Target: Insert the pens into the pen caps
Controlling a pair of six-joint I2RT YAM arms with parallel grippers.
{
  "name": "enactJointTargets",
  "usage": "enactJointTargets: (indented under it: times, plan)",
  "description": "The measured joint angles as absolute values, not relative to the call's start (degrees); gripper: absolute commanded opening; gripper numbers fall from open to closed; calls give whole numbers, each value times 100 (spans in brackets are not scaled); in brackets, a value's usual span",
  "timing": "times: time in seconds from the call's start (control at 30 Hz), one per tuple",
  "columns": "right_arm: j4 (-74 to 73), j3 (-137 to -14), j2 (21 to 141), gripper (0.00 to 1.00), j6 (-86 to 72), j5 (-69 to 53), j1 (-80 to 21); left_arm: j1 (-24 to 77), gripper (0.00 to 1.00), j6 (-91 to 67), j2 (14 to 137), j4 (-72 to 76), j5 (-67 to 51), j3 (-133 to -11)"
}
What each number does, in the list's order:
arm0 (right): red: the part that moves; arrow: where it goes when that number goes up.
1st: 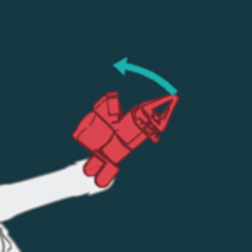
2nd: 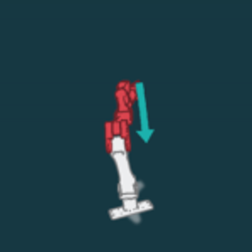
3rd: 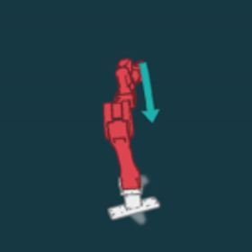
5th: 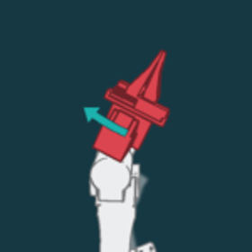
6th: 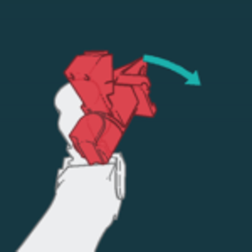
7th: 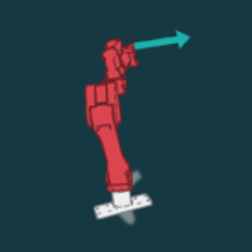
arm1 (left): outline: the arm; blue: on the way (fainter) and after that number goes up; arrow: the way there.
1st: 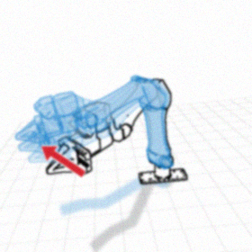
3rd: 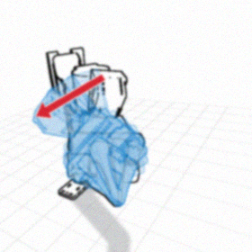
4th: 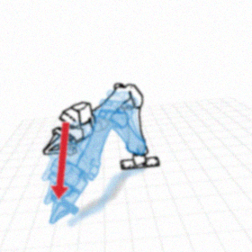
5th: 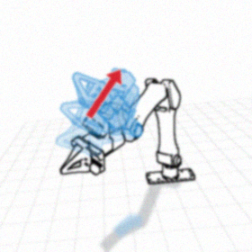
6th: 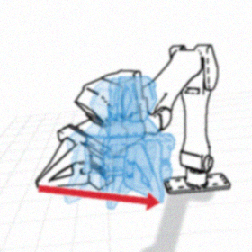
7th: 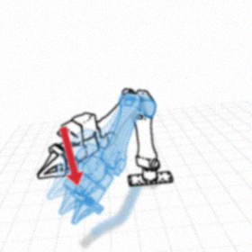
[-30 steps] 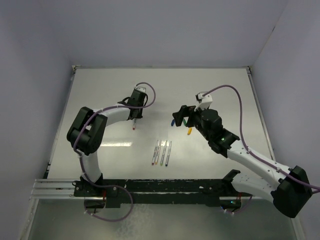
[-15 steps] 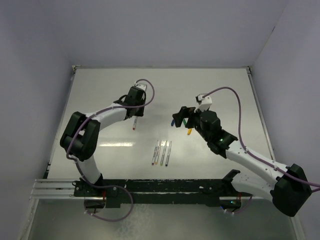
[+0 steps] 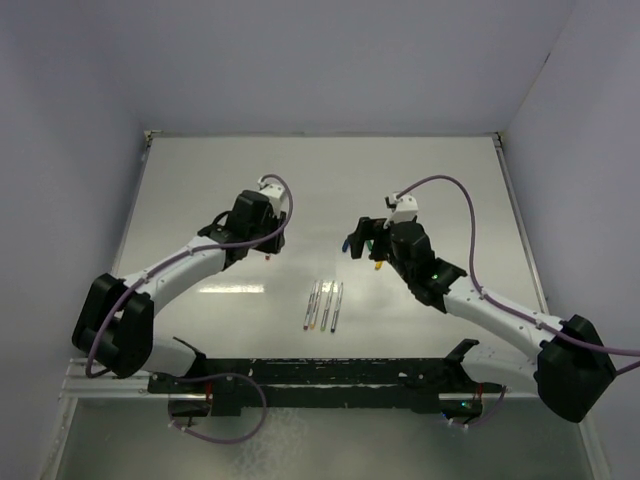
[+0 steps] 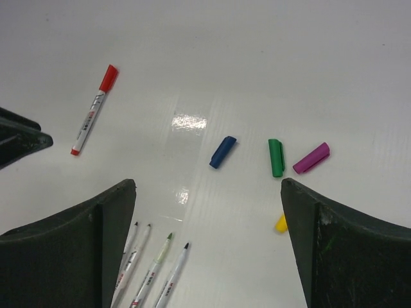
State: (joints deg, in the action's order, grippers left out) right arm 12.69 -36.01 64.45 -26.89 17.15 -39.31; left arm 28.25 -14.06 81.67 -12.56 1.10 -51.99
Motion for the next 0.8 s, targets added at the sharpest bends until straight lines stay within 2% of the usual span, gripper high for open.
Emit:
enactJointTargets:
  times: [0.33, 0.8]
  plan:
    - [1138, -3382, 6442, 90, -2814, 2043, -3931, 4206, 38, -1754, 7918, -1553, -1, -4611]
    - [891, -3155, 6027, 89, -3015, 2502, -3931, 5061, 39, -2161, 8547, -1424, 141, -4541]
